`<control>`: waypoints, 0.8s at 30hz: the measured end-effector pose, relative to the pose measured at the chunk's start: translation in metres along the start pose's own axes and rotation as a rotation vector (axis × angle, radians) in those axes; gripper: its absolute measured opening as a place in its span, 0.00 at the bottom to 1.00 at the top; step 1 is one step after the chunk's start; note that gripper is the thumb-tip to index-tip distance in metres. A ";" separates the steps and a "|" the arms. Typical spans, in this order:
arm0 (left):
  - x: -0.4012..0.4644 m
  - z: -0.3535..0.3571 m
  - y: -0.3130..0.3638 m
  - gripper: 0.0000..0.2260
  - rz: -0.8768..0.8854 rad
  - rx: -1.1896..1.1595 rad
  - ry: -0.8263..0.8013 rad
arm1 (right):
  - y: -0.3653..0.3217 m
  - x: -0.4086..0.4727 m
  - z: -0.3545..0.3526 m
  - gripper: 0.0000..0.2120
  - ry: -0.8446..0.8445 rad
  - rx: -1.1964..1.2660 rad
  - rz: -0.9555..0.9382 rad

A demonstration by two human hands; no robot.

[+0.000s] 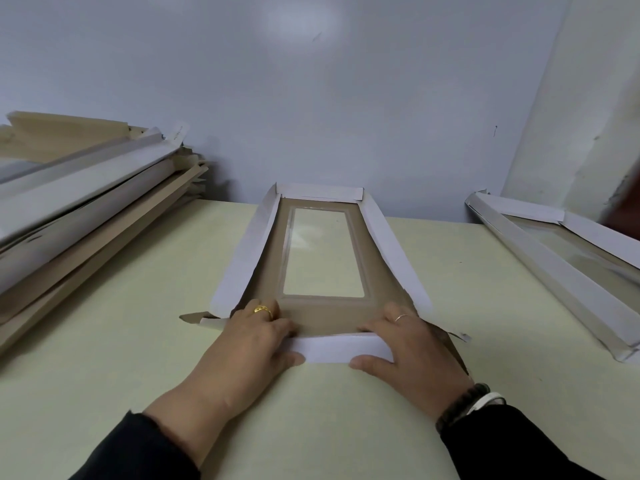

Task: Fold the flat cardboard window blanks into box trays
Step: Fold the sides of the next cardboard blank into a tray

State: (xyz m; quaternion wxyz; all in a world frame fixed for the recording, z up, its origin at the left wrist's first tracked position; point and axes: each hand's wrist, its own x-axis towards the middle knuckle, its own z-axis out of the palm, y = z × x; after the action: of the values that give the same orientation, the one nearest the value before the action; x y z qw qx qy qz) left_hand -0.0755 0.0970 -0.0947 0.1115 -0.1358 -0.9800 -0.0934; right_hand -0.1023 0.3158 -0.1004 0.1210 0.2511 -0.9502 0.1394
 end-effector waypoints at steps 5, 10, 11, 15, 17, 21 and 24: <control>-0.006 -0.021 0.008 0.15 0.194 -0.061 0.229 | -0.004 0.000 -0.005 0.12 0.151 -0.038 -0.081; -0.011 -0.043 -0.014 0.12 0.046 -0.201 0.743 | -0.014 -0.006 -0.017 0.15 0.177 -0.171 -0.186; -0.012 -0.042 -0.024 0.09 -0.044 -0.254 0.707 | -0.016 -0.008 -0.018 0.16 0.161 -0.175 -0.207; -0.019 -0.027 -0.058 0.25 -0.212 -0.557 0.307 | -0.019 -0.019 -0.023 0.16 -0.004 -0.144 -0.281; -0.023 -0.027 -0.069 0.29 -0.232 -0.637 0.182 | -0.021 -0.022 -0.028 0.14 -0.102 -0.164 -0.288; -0.027 -0.027 -0.079 0.31 -0.230 -0.695 0.081 | -0.014 -0.024 -0.022 0.28 -0.225 -0.066 -0.225; -0.028 -0.026 -0.082 0.25 -0.277 -0.707 0.015 | -0.016 -0.023 -0.018 0.30 -0.194 -0.064 -0.240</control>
State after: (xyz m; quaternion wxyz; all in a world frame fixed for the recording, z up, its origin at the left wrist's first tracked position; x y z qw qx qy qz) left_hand -0.0676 0.0071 -0.0889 0.0510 -0.0313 -0.8955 -0.4410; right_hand -0.0722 0.3187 -0.0870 0.0525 0.3714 -0.9245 0.0686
